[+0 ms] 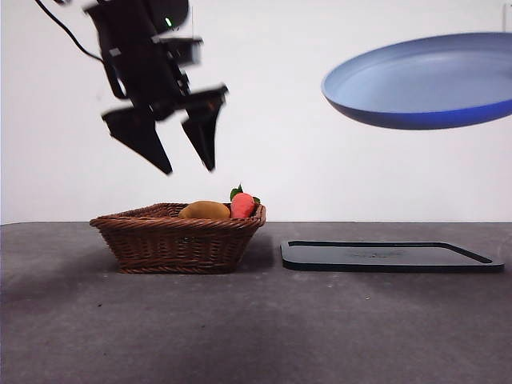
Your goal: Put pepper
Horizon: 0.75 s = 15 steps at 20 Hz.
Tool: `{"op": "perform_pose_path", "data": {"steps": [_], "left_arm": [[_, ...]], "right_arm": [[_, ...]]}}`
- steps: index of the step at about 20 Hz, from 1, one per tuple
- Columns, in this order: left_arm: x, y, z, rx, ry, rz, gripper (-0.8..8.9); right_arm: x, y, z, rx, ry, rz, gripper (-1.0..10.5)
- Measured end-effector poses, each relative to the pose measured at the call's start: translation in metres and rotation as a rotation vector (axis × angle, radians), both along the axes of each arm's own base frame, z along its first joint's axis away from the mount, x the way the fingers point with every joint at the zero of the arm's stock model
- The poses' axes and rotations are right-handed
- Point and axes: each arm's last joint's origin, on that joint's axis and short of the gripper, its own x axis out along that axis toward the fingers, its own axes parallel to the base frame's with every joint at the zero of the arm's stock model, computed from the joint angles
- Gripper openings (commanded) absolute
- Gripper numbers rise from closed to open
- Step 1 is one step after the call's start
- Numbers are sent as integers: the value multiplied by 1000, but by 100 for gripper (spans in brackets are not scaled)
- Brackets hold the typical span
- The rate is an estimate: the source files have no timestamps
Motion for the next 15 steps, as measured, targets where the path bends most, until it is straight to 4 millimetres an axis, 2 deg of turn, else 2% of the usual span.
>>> {"op": "perform_pose_path", "data": {"steps": [3,8,15], "left_arm": [[16,-7,-27,32,50,19,389],[25,-12,-64,64,138,42,389],[26,-15,-69,80,136,50,387]], "right_arm": [[-1,0,1,2,-3,-2,5],[-2,0,0,2,4,-2,5],[-2,0,0,2,4,-2,5]]}}
